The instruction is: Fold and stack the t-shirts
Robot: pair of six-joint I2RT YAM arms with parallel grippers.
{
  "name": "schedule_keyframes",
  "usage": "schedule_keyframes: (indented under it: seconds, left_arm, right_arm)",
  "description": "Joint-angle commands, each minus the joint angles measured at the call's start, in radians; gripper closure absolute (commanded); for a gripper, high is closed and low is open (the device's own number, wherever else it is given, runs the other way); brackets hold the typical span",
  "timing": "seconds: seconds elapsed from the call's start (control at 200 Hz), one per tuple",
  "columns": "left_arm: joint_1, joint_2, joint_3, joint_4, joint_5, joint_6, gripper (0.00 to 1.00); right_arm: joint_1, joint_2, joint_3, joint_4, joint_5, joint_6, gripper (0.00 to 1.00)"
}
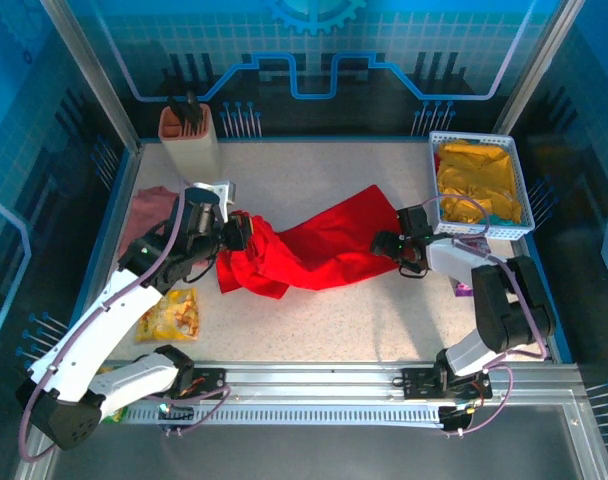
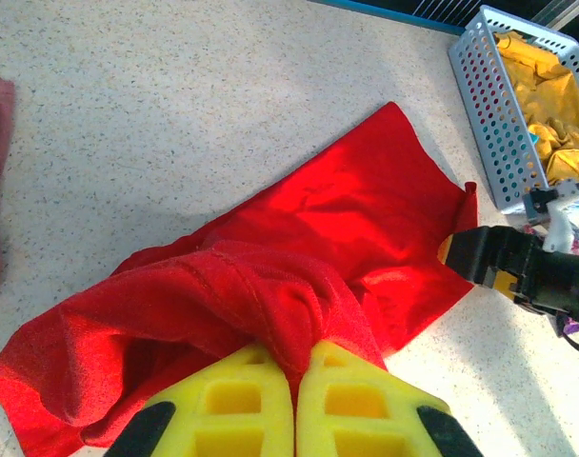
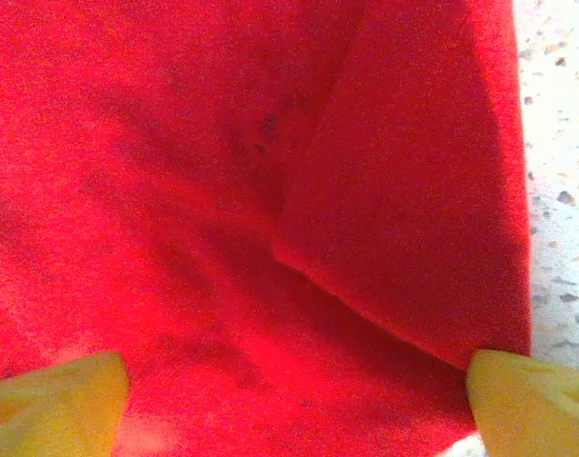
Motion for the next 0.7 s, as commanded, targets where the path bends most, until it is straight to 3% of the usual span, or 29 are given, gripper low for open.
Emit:
schedule_keyframes:
  seconds: [0.0,0.13,0.2,0.31,0.5,0.695]
  left_arm:
    - [0.008,-0.006,0.006,0.015,0.0,0.018,1.0]
    - [0.013,-0.009,0.001,0.01,-0.004,0.022,1.0]
    - [0.018,-0.01,0.003,0.004,-0.004,0.026,1.0]
    - [0.028,-0.017,0.004,0.006,-0.004,0.031,1.0]
    - [0.046,-0.017,0.023,0.049,0.023,0.042,0.99]
    - [0.077,0.046,0.057,0.107,0.055,0.062,0.98]
  right_arm:
    - [0.012,0.043,0.023,0.006,0.029,-0.005,0.18]
    - [0.012,0.076,0.05,0.006,0.03,-0.017,0.38]
    - [0.01,0.061,0.059,0.007,0.016,-0.03,0.71]
    - [0.008,0.002,0.064,-0.019,0.019,-0.048,1.0]
    - [0.011,-0.28,-0.05,-0.046,0.054,-0.08,1.0]
    - [0.015,-0.616,-0.074,-0.213,0.118,-0.084,1.0]
